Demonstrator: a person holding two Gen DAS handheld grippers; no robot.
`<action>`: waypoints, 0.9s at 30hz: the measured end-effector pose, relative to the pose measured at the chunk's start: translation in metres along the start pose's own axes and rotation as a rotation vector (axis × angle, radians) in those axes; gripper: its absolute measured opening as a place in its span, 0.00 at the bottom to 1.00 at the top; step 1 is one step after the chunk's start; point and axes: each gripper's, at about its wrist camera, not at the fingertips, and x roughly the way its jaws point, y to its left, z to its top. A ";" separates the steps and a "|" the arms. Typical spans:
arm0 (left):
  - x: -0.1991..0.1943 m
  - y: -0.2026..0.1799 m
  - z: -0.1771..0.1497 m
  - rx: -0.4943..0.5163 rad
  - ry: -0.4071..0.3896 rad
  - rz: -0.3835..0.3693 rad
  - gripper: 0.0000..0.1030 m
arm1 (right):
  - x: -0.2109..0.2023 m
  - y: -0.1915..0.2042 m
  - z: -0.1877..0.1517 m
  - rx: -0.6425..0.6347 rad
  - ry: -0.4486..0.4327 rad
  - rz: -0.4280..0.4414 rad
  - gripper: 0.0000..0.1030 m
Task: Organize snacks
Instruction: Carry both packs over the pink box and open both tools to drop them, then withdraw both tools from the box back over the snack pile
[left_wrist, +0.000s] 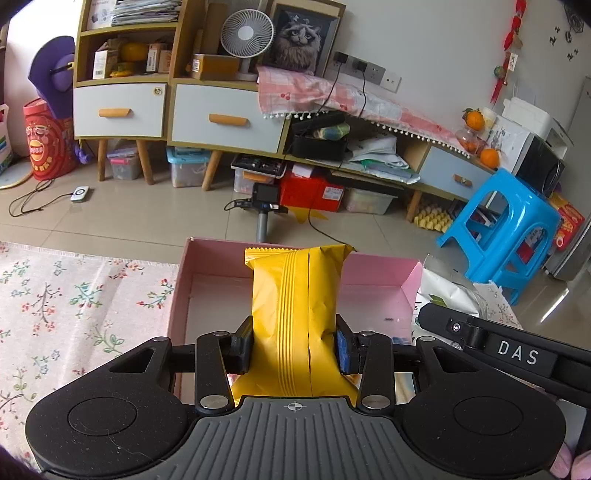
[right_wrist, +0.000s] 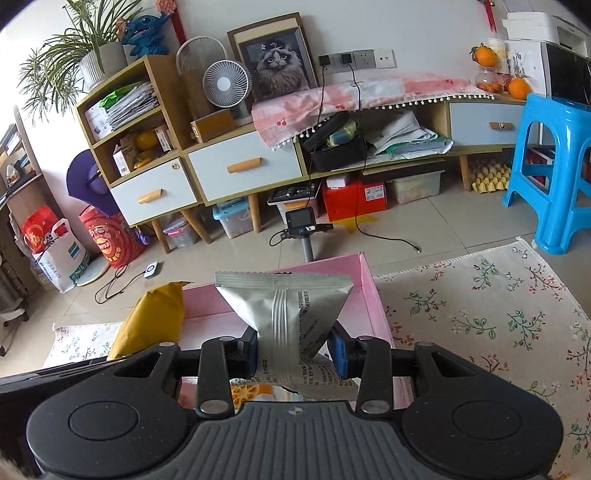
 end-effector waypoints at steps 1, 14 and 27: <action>0.001 -0.001 0.000 0.002 -0.001 -0.001 0.37 | 0.000 0.000 0.000 0.000 0.001 0.000 0.26; -0.004 -0.010 -0.006 0.029 -0.014 -0.028 0.63 | -0.008 -0.003 0.006 0.026 -0.012 0.000 0.45; -0.046 -0.010 -0.014 0.048 -0.019 -0.010 0.81 | -0.040 0.003 0.013 -0.003 -0.029 -0.020 0.73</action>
